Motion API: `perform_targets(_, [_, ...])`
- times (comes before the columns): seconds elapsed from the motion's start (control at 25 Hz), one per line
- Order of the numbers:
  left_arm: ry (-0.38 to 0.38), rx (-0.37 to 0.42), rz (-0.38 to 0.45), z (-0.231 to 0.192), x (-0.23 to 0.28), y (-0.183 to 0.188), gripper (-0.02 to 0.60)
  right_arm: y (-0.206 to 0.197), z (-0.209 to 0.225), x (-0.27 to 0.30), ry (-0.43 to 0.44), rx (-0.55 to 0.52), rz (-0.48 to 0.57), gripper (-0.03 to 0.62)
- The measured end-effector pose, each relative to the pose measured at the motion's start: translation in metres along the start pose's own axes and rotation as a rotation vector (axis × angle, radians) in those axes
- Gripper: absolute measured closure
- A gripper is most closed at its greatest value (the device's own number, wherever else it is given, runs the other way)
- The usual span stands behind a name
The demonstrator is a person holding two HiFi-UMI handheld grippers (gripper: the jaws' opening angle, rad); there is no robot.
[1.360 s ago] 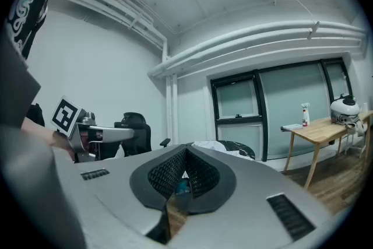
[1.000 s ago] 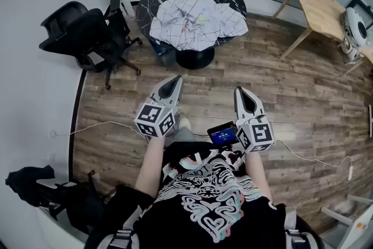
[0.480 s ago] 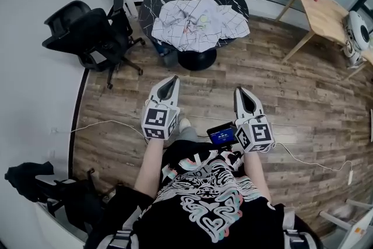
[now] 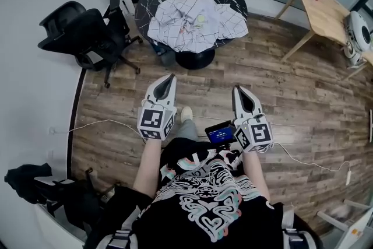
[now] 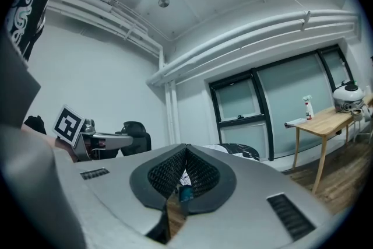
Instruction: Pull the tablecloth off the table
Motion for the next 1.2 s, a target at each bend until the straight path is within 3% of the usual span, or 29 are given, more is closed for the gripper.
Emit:
perform_targets(0.52, [-0.019,0.019,0.016,-0.02,0.1,0.008,0.566,-0.003,0.063,0.066,-0.036,0.003,-0.036,0.582])
perform_targets(1.2, [-0.07,0.019,-0.012,-0.116,0.271,0.023,0.566,-0.005,0.148,0.235,-0.086,0.04,-0.092,0.582])
Point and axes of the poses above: the fingertips, and each gripper's own axes: x forward along the fingers, z to its right, y out of its top, the point moved 5 cm from there along -x, backward along the fingers, and after that the axes turned 9 degrees about y, right-handed, at the moved point
